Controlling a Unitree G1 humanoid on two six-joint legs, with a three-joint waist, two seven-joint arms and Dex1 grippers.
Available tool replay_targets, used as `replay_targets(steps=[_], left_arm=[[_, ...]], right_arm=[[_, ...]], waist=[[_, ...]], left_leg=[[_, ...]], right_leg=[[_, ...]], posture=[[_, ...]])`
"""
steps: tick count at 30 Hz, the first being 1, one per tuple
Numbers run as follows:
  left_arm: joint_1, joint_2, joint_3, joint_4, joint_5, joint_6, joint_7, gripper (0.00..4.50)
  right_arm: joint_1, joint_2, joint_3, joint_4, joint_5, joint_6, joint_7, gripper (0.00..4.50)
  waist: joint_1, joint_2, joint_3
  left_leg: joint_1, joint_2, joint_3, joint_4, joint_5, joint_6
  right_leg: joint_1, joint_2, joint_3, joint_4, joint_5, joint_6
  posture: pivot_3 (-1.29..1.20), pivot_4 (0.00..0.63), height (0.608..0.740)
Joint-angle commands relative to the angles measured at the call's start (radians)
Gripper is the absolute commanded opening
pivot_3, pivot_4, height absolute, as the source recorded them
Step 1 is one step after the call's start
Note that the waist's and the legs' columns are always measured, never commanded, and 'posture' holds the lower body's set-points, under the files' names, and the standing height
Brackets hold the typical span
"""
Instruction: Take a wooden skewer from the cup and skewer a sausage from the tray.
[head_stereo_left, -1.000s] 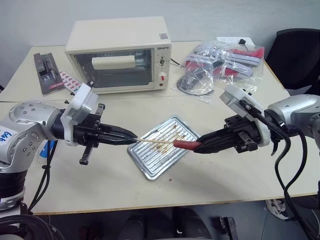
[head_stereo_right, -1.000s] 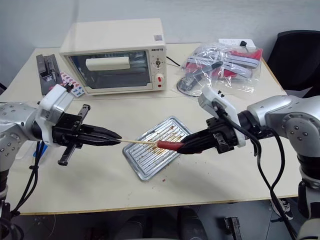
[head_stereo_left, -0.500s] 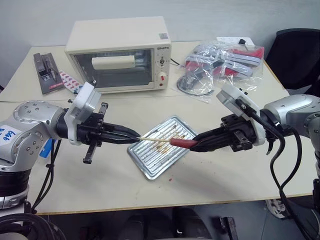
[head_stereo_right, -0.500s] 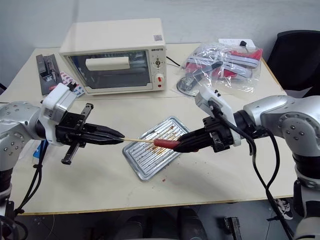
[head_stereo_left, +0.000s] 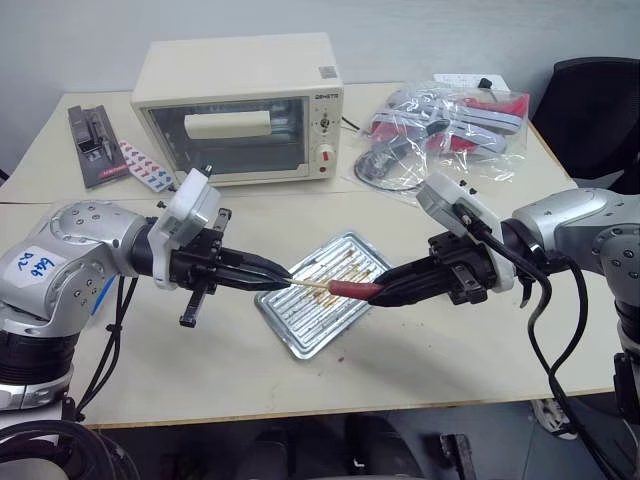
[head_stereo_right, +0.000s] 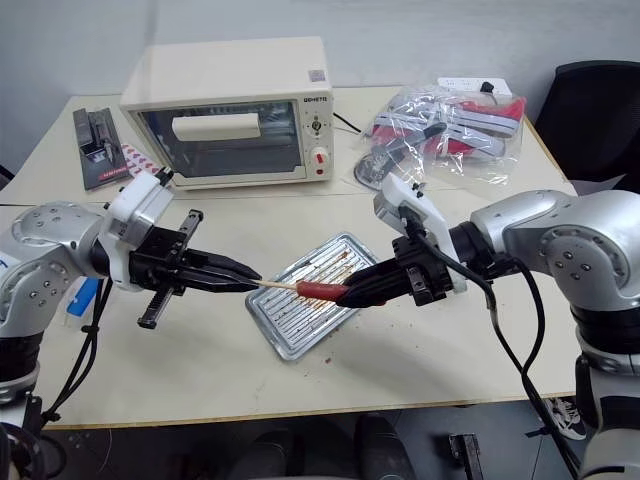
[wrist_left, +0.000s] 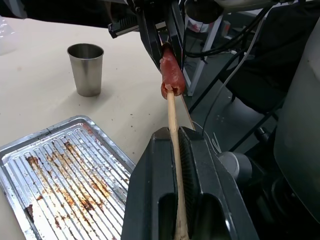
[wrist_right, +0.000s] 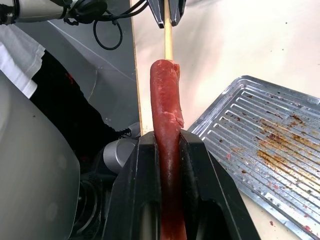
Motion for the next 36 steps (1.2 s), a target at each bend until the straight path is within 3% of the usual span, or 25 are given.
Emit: replay_targets(steps=[1,6,8,9,18,23,29,36], left_arm=[[-0.020,-0.012,-0.003,-0.003,0.005,-0.022,-0.006,0.00],[-0.022,-0.023,-0.004,0.009,0.017,-0.026,-0.005,0.00],[-0.021,-0.026,-0.003,0.014,0.021,-0.027,-0.002,0.00],[-0.015,-0.028,0.000,0.014,0.023,-0.029,0.002,0.00],[0.120,-0.025,0.120,-0.061,-0.022,-0.001,0.118,0.00],[0.246,-0.054,0.243,-0.157,-0.069,0.025,0.262,0.00],[0.488,-0.145,0.464,-0.313,-0.112,0.051,0.523,0.00],[0.725,-0.271,0.764,-0.375,-0.074,0.018,0.784,0.00]], right_arm=[[-0.023,0.013,0.009,-0.035,0.002,-0.005,0.000,0.23],[-0.027,0.014,0.012,-0.036,-0.008,-0.008,0.010,0.23],[-0.032,0.013,0.012,-0.033,-0.013,-0.011,0.019,0.88],[-0.034,0.011,0.011,-0.031,-0.015,-0.012,0.023,0.99],[-0.041,-0.012,0.011,-0.011,-0.138,-0.119,0.009,3.31],[-0.055,0.020,0.024,0.027,-0.268,-0.261,-0.026,3.31],[-0.060,0.071,0.024,0.049,-0.354,-0.395,-0.026,4.47],[-0.085,0.160,-0.024,0.082,-0.338,-0.450,-0.030,4.47]], waist=[[0.000,0.000,0.000],[0.000,0.000,0.000],[0.000,0.000,0.000],[0.000,0.000,0.000],[-0.001,0.000,0.000],[-0.001,0.000,0.000],[-0.002,0.000,0.000],[-0.001,-0.001,-0.001]], left_leg=[[0.000,0.000,0.000,0.000,0.000,0.000],[0.000,0.000,0.000,0.000,0.000,0.000],[0.000,0.000,0.000,0.000,0.000,0.000],[0.000,0.000,0.000,0.000,0.000,0.000],[0.000,0.000,0.000,0.000,0.000,0.000],[0.000,0.000,0.000,0.000,0.000,0.000],[0.000,0.000,0.000,-0.001,0.000,0.000],[0.000,0.000,0.000,0.000,0.000,0.000]], right_leg=[[0.000,0.000,0.000,0.000,0.000,0.000],[0.000,0.000,0.000,0.000,0.000,0.000],[0.000,0.000,0.000,0.000,0.000,0.000],[0.000,0.000,0.000,0.000,0.000,0.000],[0.000,0.000,0.000,0.000,0.000,0.000],[0.000,0.000,0.000,0.000,0.000,0.000],[0.000,0.000,0.001,0.000,0.000,0.000],[0.000,0.000,0.001,0.000,0.000,0.000]], posture=[[0.00,0.150,0.740],[0.00,0.150,0.740],[0.00,0.150,0.740],[0.00,0.150,0.740],[0.00,0.150,0.740],[0.00,0.150,0.740],[0.00,0.150,0.740],[0.00,0.150,0.740]])
